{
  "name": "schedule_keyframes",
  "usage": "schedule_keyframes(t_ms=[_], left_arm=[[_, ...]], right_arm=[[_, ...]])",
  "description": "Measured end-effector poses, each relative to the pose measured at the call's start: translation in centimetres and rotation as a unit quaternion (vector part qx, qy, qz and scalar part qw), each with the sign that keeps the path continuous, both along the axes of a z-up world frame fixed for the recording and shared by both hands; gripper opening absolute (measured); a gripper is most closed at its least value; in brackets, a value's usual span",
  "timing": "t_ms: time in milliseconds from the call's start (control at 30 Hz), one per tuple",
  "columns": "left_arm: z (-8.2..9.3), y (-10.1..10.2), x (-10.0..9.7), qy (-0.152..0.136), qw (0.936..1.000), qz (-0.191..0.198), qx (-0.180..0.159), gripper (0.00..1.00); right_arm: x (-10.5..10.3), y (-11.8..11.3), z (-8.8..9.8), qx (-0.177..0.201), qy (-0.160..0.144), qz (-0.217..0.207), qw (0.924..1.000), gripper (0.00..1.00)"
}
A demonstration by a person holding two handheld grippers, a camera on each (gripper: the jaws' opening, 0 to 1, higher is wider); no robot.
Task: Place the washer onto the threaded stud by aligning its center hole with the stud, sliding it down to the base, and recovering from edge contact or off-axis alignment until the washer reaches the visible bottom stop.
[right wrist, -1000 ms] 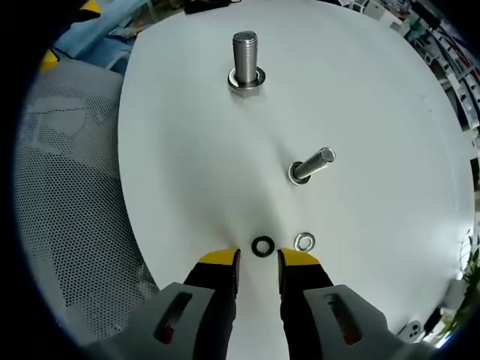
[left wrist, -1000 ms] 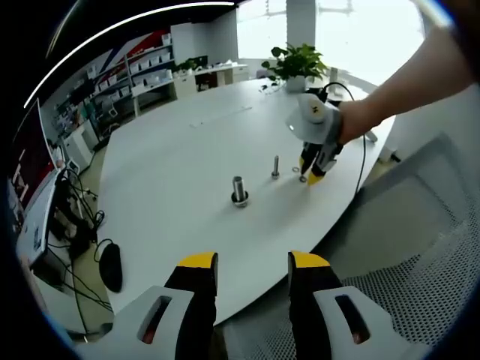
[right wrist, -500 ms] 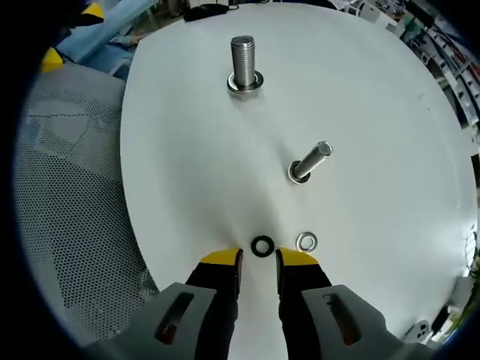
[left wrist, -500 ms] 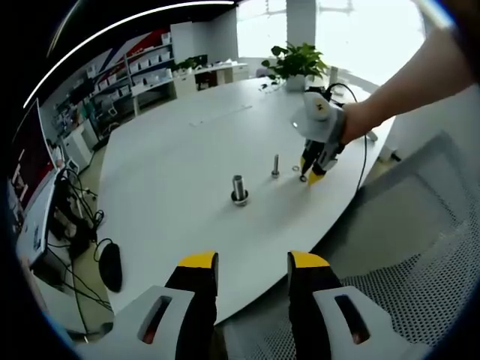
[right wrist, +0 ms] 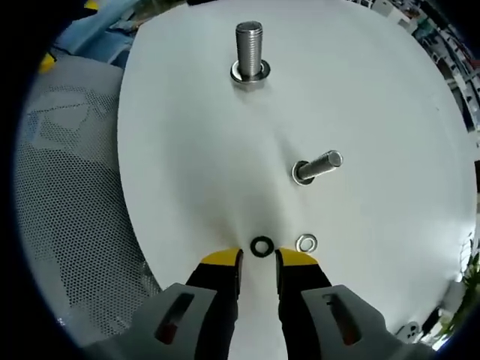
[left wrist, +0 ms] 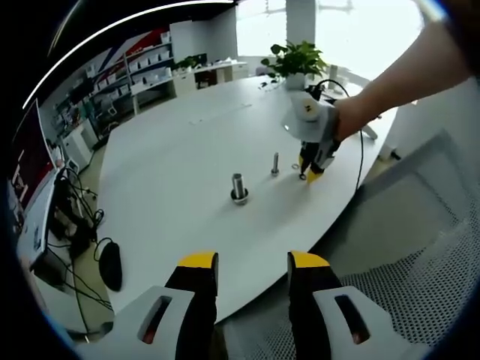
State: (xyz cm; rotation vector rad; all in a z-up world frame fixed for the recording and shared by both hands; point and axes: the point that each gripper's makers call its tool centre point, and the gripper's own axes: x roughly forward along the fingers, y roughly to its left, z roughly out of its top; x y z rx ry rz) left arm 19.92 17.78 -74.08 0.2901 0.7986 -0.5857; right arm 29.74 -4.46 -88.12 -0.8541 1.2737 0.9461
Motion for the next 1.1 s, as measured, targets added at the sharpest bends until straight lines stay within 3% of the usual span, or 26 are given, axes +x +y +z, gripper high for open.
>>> schedule_keyframes(t_ms=[233, 367, 667, 833, 1100], left_arm=[[-0.07, -0.06, -0.03, 0.001, 1.0, -0.002, 0.001, 0.35], [-0.01, -0.08, 0.03, 0.0, 1.0, -0.001, -0.001, 0.35], [-0.03, -0.16, -0.03, 0.003, 1.0, -0.001, -0.005, 0.35], [-0.11, -0.19, -0.1, 0.004, 1.0, -0.004, -0.003, 0.35], [-0.17, -0.31, -0.17, 0.006, 1.0, -0.006, -0.004, 0.35]], right_arm=[[-0.11, 0.08, 0.12, 0.011, -0.004, -0.018, 0.9998, 0.2], [0.1, 0.06, 0.07, 0.01, -0.004, -0.052, 0.9986, 0.19], [0.14, 0.13, 0.0, -0.014, -0.004, -0.059, 0.9981, 0.18], [0.2, 0.2, -0.08, -0.018, -0.012, -0.035, 0.9992, 0.15], [0.26, 0.18, -0.11, -0.031, -0.004, -0.033, 0.999, 0.15]])
